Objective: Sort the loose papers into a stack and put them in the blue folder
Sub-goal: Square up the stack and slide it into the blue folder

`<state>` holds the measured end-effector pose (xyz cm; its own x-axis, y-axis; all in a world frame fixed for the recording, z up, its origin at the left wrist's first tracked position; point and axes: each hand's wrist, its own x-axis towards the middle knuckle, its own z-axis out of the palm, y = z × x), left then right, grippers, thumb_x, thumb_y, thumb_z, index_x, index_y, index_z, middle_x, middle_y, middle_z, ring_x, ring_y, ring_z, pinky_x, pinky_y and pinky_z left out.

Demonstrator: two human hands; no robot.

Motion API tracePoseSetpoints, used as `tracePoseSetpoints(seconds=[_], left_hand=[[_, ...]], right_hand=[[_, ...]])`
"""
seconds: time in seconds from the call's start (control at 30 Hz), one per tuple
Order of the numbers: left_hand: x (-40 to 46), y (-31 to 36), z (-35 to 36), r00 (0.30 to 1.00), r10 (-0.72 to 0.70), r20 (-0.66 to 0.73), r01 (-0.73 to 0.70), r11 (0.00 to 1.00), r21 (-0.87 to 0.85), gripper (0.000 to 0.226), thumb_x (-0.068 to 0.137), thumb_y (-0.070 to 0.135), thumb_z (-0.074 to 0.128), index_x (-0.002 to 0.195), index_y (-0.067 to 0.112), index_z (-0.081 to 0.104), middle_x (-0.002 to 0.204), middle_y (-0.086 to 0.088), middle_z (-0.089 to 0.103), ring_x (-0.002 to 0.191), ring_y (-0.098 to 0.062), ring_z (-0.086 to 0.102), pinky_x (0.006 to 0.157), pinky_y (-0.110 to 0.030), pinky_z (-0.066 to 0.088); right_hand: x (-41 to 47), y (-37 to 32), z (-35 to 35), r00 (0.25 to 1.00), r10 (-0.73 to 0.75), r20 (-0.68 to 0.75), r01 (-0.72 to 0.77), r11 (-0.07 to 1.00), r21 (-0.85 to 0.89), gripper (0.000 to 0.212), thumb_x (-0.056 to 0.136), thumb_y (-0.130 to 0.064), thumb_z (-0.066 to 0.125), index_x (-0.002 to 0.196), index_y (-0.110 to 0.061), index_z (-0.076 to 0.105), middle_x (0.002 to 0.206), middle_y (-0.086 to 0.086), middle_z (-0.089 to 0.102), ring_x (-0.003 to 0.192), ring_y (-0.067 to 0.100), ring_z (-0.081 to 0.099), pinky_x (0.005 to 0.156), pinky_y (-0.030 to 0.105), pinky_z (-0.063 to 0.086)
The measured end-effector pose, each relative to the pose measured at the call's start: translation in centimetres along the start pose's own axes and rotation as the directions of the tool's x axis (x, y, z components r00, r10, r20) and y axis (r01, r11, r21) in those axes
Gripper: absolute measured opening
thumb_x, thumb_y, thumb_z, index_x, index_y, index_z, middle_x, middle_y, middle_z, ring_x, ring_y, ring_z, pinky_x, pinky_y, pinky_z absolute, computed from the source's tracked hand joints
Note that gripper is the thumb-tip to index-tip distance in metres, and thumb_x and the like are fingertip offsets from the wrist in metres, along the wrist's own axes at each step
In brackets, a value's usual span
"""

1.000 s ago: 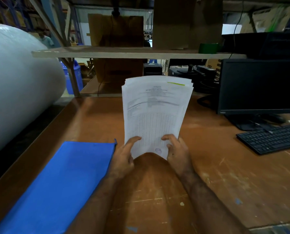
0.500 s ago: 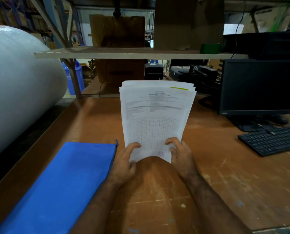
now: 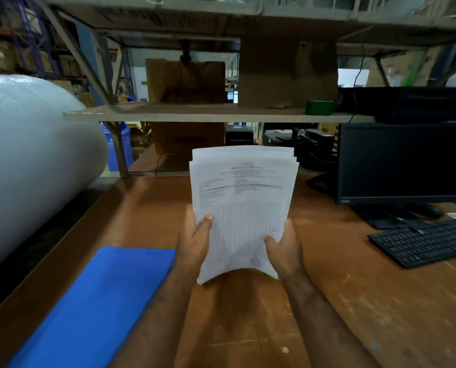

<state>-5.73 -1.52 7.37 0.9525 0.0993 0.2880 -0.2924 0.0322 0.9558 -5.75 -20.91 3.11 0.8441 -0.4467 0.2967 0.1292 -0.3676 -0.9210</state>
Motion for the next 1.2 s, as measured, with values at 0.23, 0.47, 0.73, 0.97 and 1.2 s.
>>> tracePoseSetpoints(seconds=[0.23,0.47,0.73,0.97,1.2], left_hand=[[-0.7,-1.7,0.7,0.997,-0.078,0.000,0.077,0.993,0.089,0.026,0.107,0.025,0.051,0.126,0.041,0.042,0.115,0.017,0.060,0.112,-0.012,0.060,0.082,-0.030,0.051],[-1.1,-2.4,0.4,0.996,-0.092,-0.005,0.092,0.994,0.059,0.043,0.108,0.022,0.049,0.146,0.039,0.039,0.123,0.020,0.058,0.115,-0.004,0.055,0.097,-0.034,0.049],[-0.9,-2.8,-0.5,0.989,-0.125,0.076,0.123,0.992,0.034,0.039,0.105,0.032,0.054,0.138,0.049,0.041,0.123,0.021,0.063,0.112,-0.009,0.061,0.082,-0.027,0.051],[-0.6,-2.4,-0.9,0.978,-0.170,0.123,0.171,0.985,0.000,0.025,0.101,0.035,0.061,0.116,0.053,0.051,0.115,0.016,0.069,0.110,-0.018,0.068,0.091,-0.043,0.057],[-0.4,-2.5,-1.2,0.967,-0.189,0.172,0.198,0.980,-0.033,0.046,0.081,0.053,0.064,0.126,0.051,0.053,0.116,0.013,0.072,0.109,-0.022,0.070,0.095,-0.053,0.057]], right_hand=[[-1.5,1.4,0.4,0.999,-0.018,0.039,0.023,0.992,-0.125,0.046,0.095,-0.003,0.059,0.137,-0.007,0.042,0.124,0.006,0.058,0.111,0.025,0.058,0.085,0.029,0.045],[-1.3,1.2,-0.7,0.996,-0.090,-0.019,0.083,0.969,-0.232,0.060,0.086,-0.015,0.073,0.135,-0.012,0.039,0.130,0.009,0.055,0.124,0.031,0.056,0.087,0.033,0.051],[0.9,-14.7,-2.3,0.635,-0.761,0.131,0.662,0.449,-0.600,0.072,0.094,-0.044,0.054,0.157,-0.017,0.032,0.164,0.003,0.029,0.153,0.018,0.024,0.121,0.048,0.017],[3.3,-17.5,-1.2,0.690,-0.494,0.529,0.717,0.371,-0.589,0.056,0.104,-0.048,0.042,0.155,-0.025,0.034,0.153,-0.006,0.043,0.144,0.013,0.036,0.122,0.054,0.004],[2.8,-17.6,-0.3,0.684,-0.512,0.519,0.727,0.423,-0.541,0.063,0.102,-0.038,0.048,0.158,-0.023,0.025,0.162,-0.004,0.033,0.151,0.012,0.025,0.124,0.056,0.005]])
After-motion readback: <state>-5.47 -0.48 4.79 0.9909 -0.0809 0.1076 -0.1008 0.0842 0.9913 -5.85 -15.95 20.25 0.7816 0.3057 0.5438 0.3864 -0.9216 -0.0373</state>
